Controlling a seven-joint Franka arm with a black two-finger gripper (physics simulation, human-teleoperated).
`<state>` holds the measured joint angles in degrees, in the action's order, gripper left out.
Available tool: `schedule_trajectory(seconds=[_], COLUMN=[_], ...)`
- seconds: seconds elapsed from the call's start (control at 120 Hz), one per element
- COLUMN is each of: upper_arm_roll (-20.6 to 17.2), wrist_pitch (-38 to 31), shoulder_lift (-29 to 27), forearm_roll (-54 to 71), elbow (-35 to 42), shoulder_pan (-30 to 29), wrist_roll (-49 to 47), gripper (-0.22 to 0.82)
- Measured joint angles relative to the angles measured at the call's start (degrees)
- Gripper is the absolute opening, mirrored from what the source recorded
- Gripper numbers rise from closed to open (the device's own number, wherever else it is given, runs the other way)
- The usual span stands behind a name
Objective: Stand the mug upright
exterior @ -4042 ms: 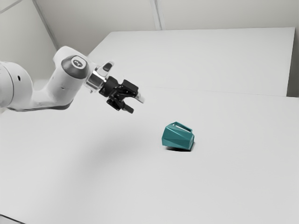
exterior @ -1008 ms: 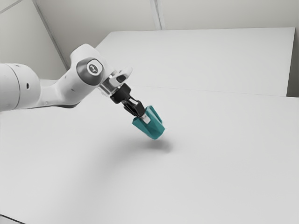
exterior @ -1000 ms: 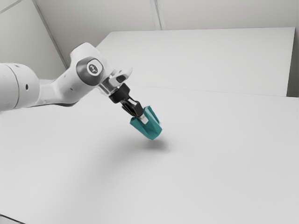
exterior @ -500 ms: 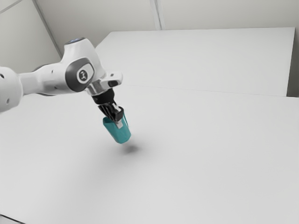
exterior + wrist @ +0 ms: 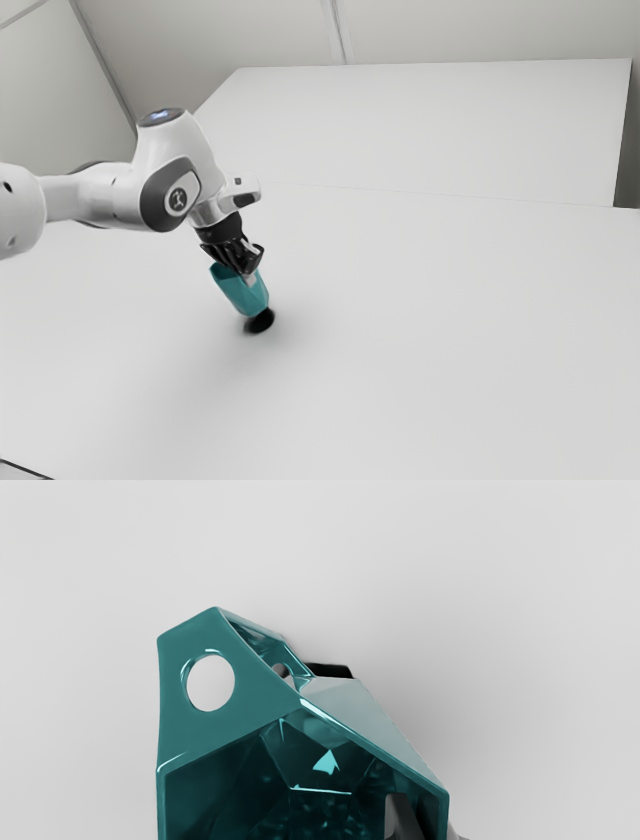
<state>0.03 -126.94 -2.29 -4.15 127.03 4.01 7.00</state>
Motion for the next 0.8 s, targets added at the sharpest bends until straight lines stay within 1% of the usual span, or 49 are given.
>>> schedule_trajectory(seconds=[0.283, 0.8], upper_arm_roll=[-0.3, -0.4], wrist_pitch=[-4.9, -5.7], shoulder_lift=[0.1, 1.8], forearm_roll=[0.3, 0.4], elbow=[2.4, 3.1], shoulder_pan=[0.2, 0.1], wrist_roll=[-4.6, -9.0], gripper=[-0.18, -0.18])
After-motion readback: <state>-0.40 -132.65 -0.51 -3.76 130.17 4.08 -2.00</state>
